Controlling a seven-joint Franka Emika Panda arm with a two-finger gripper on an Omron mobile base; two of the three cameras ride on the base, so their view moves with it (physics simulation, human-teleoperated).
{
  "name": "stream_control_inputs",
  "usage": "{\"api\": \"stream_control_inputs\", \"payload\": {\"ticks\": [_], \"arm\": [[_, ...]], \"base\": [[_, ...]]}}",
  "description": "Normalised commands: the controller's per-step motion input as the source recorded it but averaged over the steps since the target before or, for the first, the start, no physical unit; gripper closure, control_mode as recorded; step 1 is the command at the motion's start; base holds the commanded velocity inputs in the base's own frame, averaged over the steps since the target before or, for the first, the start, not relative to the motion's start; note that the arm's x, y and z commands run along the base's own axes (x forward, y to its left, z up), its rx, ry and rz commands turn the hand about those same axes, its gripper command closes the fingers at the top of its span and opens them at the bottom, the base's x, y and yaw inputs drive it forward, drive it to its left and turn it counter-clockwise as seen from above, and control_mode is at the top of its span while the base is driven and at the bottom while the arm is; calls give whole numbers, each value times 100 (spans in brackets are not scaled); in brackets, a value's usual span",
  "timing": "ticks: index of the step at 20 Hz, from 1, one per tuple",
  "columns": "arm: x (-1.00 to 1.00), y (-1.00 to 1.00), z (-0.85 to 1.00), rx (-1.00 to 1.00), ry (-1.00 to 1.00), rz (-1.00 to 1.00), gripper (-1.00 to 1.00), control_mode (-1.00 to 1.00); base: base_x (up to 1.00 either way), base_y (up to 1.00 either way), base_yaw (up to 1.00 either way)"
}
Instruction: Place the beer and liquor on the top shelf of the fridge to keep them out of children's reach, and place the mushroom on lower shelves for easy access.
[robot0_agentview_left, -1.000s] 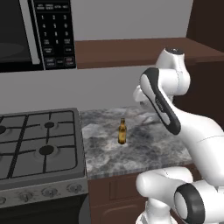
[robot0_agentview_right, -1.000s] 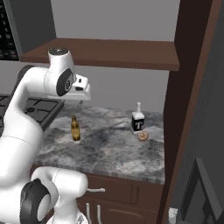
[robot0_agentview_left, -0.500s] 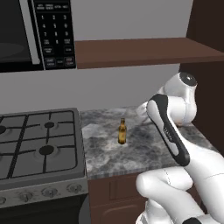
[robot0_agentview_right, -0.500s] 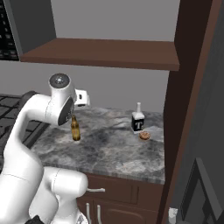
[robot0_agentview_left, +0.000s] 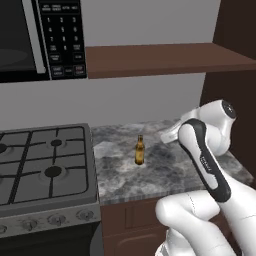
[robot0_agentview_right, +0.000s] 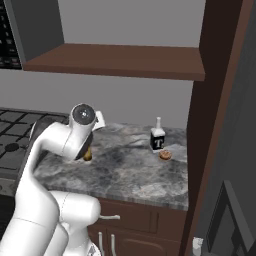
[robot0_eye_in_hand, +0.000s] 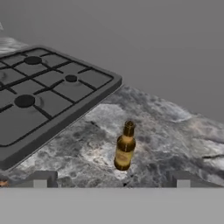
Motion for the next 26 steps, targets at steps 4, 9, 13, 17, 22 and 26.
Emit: {"api": "stream_control_inputs", "payload": {"ticks": [4, 9, 13, 17, 22, 26], "arm": [[0, 0, 0, 0, -2, 26, -100, -100], [0, 0, -17, 0, -9, 25, -100, -100], [0, 0, -35, 1, -16, 20, -100, -100], [1, 0, -45, 2, -16, 18, -100, -100], [6, 0, -41, 4, -9, 13, -100, -100], [18, 2, -24, 8, 0, 5, -100, -100]], "base": [[0, 0, 0], [0, 0, 0], [0, 0, 0], [0, 0, 0], [0, 0, 0], [0, 0, 0]]}}
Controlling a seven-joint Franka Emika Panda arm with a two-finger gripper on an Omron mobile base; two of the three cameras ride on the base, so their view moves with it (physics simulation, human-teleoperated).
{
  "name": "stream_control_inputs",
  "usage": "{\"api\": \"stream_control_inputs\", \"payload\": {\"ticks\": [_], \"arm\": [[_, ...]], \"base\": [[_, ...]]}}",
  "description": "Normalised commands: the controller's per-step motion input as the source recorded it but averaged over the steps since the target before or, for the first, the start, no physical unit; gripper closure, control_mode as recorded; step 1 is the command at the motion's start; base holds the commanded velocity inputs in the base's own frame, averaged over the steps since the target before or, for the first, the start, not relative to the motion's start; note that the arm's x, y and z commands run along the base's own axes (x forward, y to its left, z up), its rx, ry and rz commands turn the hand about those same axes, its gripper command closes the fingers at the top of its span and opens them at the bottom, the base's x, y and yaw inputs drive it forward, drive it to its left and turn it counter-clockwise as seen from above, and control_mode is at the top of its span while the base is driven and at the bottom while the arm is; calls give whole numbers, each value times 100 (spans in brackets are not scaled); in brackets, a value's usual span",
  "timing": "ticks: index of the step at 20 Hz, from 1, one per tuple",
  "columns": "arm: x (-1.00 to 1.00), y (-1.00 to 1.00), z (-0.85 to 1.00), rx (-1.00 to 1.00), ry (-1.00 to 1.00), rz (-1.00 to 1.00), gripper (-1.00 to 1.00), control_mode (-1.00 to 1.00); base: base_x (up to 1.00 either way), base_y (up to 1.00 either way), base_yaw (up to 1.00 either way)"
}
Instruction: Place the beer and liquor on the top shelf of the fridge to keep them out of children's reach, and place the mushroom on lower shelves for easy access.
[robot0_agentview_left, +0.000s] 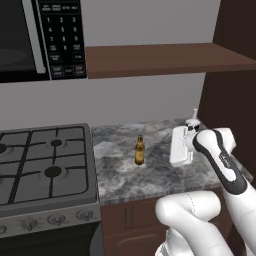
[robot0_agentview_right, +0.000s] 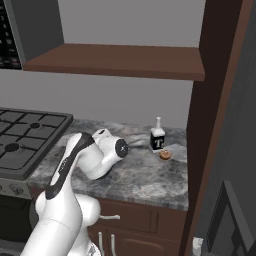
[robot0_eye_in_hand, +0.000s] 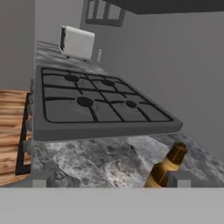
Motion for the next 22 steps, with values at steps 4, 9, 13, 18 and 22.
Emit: {"api": "stream_control_inputs", "payload": {"ticks": [4, 9, 13, 18, 22], "arm": [[23, 6, -14, 11, 0, 0, -100, -100], [25, 10, -16, 8, 0, 0, -100, -100], [29, 4, -18, 3, 0, 0, -100, -100], [35, 0, -14, 0, 0, 0, -100, -100], [40, 3, -17, 0, 0, 0, -100, -100]], "base": [[0, 0, 0], [0, 0, 0], [0, 0, 0], [0, 0, 0], [0, 0, 0]]}}
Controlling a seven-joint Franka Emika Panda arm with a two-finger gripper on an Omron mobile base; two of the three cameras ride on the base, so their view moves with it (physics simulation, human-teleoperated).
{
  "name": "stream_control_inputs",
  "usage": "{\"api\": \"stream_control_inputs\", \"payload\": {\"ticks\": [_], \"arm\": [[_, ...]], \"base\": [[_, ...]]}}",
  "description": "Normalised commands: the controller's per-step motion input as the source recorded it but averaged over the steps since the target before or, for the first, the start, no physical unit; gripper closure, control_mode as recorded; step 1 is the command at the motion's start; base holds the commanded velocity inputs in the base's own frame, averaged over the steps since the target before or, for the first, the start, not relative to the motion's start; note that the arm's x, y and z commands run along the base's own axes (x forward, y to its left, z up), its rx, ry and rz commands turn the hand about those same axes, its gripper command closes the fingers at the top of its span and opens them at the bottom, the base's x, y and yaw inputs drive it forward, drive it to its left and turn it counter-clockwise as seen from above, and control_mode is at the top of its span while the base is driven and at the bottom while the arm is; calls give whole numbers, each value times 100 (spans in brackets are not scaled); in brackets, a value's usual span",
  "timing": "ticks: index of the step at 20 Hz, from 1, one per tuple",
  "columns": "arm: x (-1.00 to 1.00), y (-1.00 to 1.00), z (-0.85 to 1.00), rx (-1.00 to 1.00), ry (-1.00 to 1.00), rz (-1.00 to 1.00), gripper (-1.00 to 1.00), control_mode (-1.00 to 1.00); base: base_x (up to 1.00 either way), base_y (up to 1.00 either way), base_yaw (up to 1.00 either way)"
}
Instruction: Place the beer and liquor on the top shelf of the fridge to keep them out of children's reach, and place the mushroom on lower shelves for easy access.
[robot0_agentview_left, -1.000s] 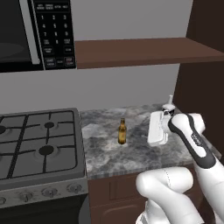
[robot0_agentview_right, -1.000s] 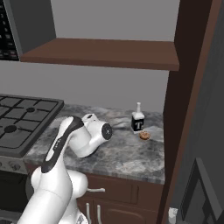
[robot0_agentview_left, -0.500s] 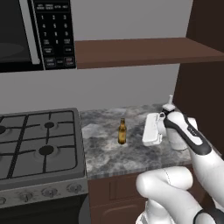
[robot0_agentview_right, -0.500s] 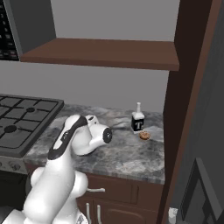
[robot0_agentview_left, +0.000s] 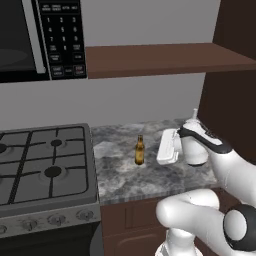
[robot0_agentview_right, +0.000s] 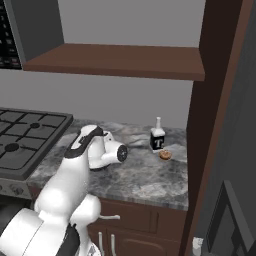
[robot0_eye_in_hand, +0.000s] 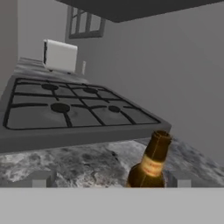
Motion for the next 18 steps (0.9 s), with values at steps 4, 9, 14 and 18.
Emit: {"api": "stream_control_inputs", "payload": {"ticks": [4, 9, 14, 18], "arm": [[41, 9, -17, 0, 0, 0, -100, -100], [37, 19, -13, 0, 2, 0, -100, -100], [32, 15, -8, 0, 2, 0, -100, -100], [25, 0, -6, 0, 0, 0, -100, -100]], "base": [[0, 0, 0], [0, 0, 0], [0, 0, 0], [0, 0, 0]]}}
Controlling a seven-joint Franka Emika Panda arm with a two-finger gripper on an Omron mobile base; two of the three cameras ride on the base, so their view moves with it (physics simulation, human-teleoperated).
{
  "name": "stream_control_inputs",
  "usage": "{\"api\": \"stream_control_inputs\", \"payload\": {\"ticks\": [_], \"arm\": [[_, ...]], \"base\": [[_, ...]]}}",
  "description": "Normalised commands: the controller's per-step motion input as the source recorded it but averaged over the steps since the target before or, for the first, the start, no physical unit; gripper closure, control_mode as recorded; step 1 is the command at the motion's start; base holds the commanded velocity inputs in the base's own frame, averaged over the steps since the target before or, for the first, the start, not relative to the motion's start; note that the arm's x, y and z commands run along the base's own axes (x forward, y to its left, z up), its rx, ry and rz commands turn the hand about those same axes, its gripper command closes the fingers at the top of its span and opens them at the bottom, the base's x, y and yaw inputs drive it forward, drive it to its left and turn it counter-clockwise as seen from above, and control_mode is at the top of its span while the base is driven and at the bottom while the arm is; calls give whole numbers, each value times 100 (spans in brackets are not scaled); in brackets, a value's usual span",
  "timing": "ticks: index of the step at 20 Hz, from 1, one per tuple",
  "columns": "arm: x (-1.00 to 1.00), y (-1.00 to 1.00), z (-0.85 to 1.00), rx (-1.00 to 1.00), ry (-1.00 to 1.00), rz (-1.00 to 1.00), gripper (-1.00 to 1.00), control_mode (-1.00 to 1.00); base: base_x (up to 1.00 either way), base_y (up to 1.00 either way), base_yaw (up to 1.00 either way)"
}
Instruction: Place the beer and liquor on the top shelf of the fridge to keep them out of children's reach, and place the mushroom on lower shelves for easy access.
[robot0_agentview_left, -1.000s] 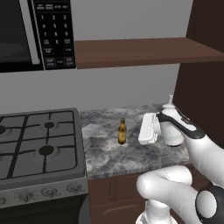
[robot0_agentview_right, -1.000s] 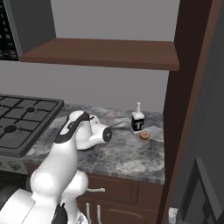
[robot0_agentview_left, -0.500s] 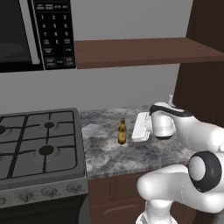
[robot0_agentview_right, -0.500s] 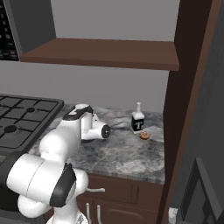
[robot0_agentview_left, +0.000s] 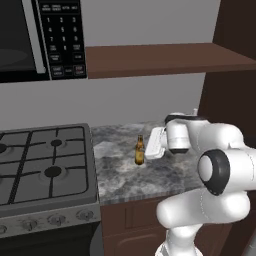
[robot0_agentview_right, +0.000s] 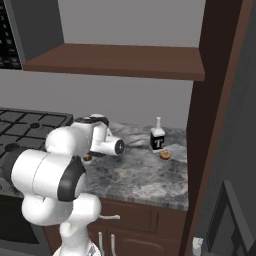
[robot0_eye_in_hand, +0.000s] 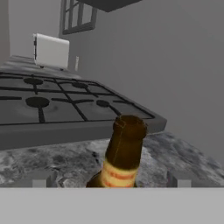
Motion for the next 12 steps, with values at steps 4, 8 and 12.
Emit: {"api": "stream_control_inputs", "payload": {"ticks": [4, 8, 12], "arm": [[24, 0, -10, 0, 0, 0, -100, -100], [29, 0, -14, 0, 0, 0, -100, -100], [30, 0, -20, 0, 0, 0, -100, -100]], "base": [[0, 0, 0], [0, 0, 0], [0, 0, 0]]}}
